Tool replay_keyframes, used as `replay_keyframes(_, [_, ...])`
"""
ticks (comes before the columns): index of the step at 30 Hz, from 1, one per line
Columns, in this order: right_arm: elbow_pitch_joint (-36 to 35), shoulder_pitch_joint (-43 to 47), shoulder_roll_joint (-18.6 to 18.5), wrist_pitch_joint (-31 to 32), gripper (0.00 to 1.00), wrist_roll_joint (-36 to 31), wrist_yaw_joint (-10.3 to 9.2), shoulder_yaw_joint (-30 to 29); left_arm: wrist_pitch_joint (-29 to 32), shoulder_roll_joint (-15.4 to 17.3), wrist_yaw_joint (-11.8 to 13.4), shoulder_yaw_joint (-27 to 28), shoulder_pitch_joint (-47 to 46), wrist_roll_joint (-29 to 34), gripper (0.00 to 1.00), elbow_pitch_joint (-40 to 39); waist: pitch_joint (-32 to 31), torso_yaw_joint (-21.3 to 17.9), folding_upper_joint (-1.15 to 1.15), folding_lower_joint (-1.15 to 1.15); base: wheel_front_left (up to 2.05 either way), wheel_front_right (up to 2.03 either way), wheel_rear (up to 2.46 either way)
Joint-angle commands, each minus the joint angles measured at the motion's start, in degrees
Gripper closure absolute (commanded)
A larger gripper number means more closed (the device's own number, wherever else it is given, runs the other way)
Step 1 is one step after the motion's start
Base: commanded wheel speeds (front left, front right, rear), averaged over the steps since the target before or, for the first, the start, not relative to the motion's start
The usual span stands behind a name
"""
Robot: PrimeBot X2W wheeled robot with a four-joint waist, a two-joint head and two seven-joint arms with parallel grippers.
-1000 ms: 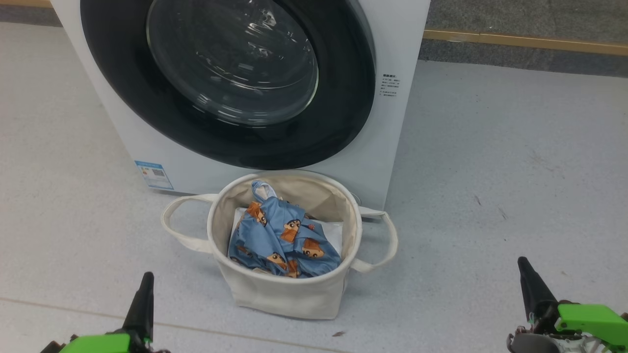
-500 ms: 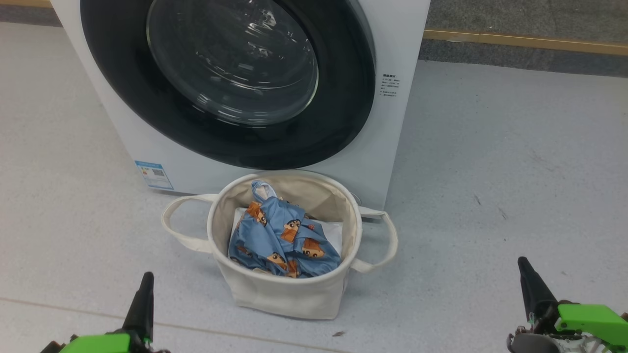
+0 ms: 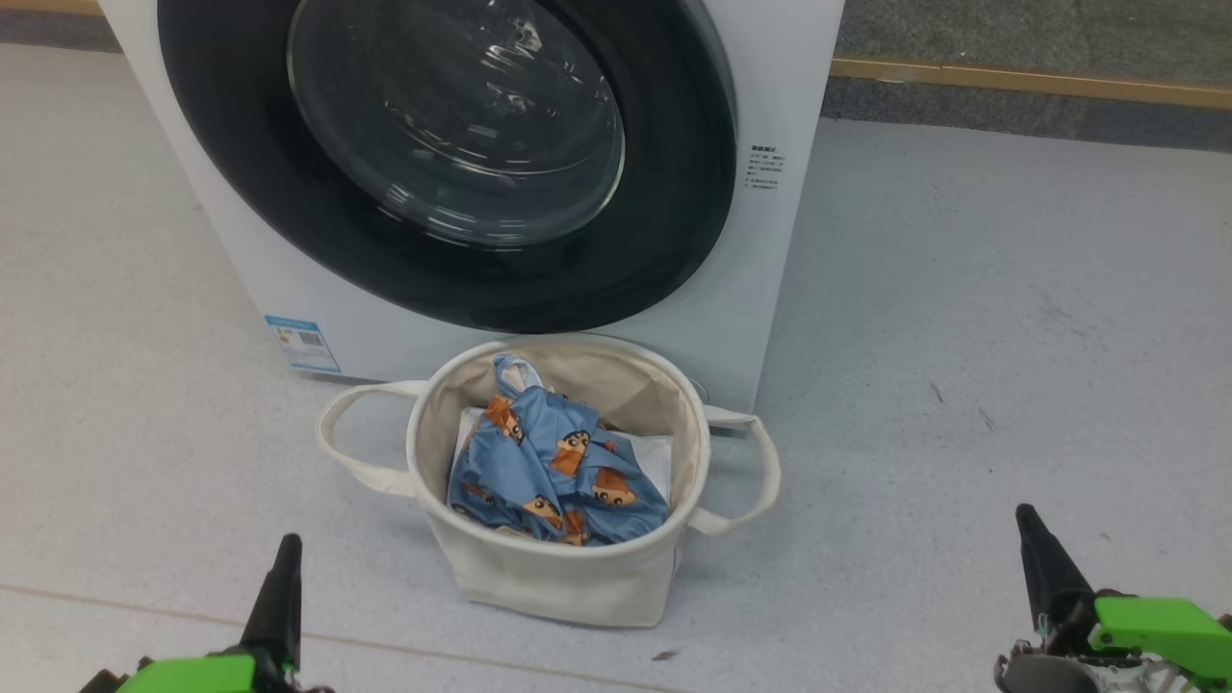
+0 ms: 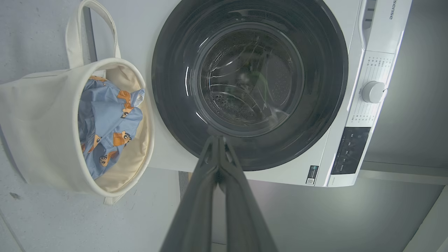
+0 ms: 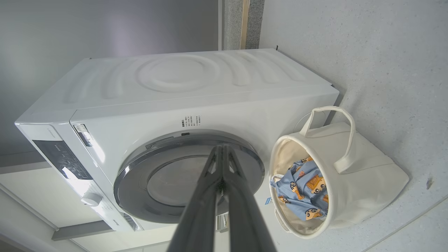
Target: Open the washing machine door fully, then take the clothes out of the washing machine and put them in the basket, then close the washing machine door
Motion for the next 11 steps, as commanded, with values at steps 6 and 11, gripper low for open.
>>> replay_keyframes(6, [-1.75, -2.8, -0.38, 0.44, 1.0, -0.2, 0.01, 1.04, 0.51, 0.4, -0.41, 1.97, -2.58, 0.3, 1.0, -2.08, 0.0, 0.0, 0.0, 0.0, 0.0, 0.0, 0.0])
replay_keyframes(11, [-1.75, -2.8, -0.38, 0.44, 1.0, -0.21, 0.01, 1.04, 0.51, 0.4, -0.41, 1.97, -2.58, 0.3, 1.0, -2.08, 0.0, 0.0, 0.0, 0.0, 0.0, 0.0, 0.0])
